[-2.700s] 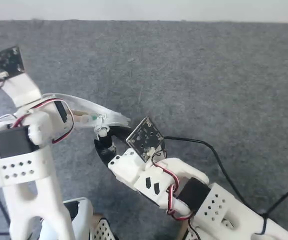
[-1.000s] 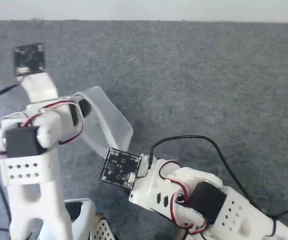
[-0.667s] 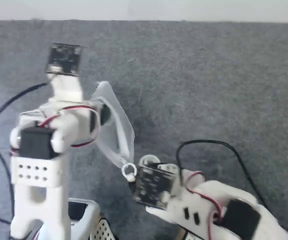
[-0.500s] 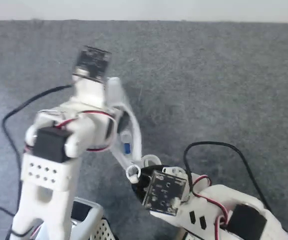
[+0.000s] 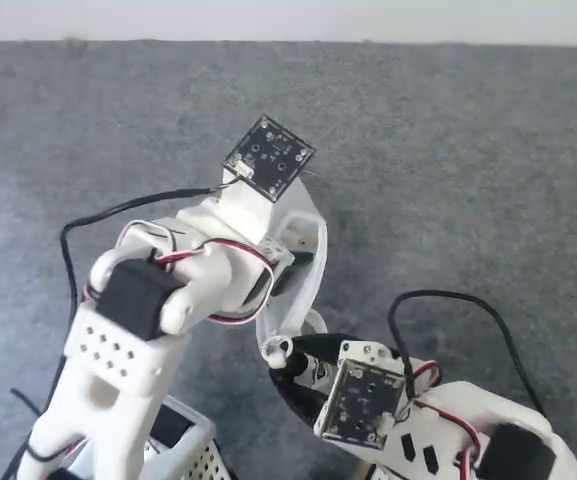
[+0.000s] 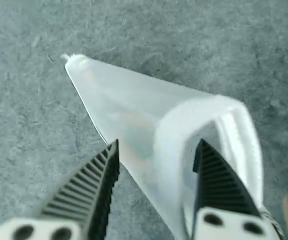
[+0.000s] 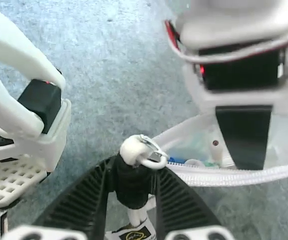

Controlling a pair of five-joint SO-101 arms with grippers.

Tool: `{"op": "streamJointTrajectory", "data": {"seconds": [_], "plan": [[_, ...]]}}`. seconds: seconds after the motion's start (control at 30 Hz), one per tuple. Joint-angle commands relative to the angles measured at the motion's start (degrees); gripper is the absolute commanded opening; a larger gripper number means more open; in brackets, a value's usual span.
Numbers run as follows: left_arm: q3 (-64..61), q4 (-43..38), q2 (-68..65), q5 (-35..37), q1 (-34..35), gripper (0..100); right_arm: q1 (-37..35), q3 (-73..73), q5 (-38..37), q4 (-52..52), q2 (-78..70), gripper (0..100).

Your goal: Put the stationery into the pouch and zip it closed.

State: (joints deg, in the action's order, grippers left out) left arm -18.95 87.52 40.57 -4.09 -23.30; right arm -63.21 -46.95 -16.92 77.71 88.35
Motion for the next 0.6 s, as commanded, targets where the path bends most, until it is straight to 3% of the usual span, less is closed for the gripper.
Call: {"op": "streamJointTrajectory", "data": {"seconds": [0.0, 0.57], "plan": [[8.4, 5.19, -0.26, -0.44, -0.35, 23, 1.71, 0.53, 0.62, 0.31, 1.19, 0.6], [15.87, 13.01, -0.26, -3.6, -0.18, 23, 3.38, 0.62, 0.79, -0.13, 1.54, 0.6]]}}
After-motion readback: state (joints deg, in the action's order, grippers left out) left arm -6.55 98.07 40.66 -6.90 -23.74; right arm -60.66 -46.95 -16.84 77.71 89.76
